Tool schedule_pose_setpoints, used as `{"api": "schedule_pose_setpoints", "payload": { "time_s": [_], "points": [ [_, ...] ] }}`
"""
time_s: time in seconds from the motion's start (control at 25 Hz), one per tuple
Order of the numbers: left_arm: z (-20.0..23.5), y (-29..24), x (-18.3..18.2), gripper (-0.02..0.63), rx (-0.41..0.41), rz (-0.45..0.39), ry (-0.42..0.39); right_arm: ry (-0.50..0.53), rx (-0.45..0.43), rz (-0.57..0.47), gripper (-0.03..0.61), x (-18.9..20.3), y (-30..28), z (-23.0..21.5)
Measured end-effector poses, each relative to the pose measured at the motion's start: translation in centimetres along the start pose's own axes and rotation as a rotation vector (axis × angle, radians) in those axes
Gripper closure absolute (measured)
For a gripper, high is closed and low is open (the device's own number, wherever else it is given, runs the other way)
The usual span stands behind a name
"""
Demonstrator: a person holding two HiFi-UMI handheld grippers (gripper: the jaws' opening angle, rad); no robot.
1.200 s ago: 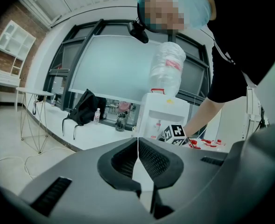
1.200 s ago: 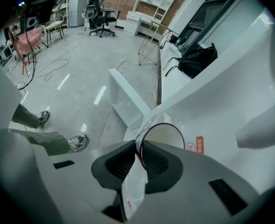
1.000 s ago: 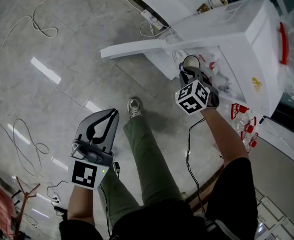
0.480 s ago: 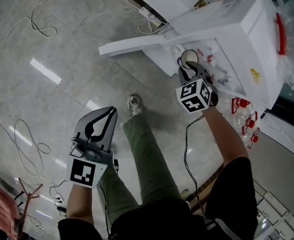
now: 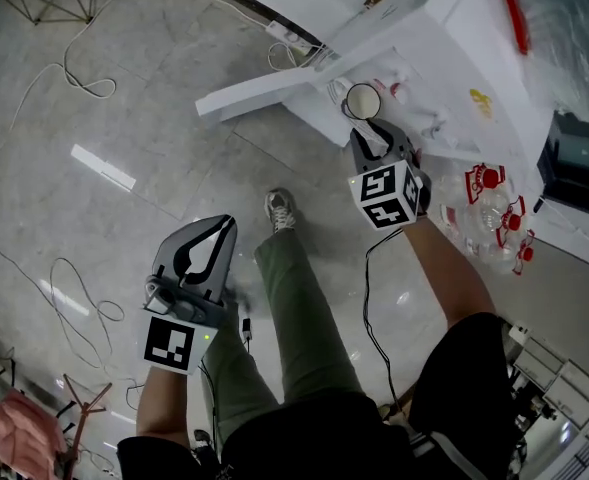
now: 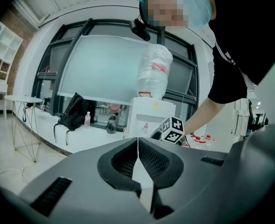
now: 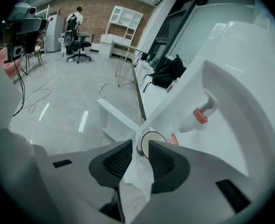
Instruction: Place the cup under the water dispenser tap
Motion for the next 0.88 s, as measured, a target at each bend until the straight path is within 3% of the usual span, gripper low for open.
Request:
{"api": "schedule_pose_setpoints", "payload": {
  "time_s": [0.6, 0.88],
  "points": [
    [-5.8, 7.7, -9.1, 0.594, 0.026, -0.069, -0.028, -0.258, 0.113, -0.232, 0.516, -3.4, 18.1, 2.0],
    [-8.6, 11.4, -13.2, 0.594, 0.078, -0.116, -0.081, -0.44, 0.142, -0.34, 0.523, -5.2, 26.5, 2.7]
  ]
}}
Point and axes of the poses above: the fingertips, and each gripper's own axes: y backward along the fingers, z to its left, x out of its underside, the point moved 8 cm from there along y, backward along the fingers, and after that the axes turned 3 degrees about y, right-handed, at the moved point
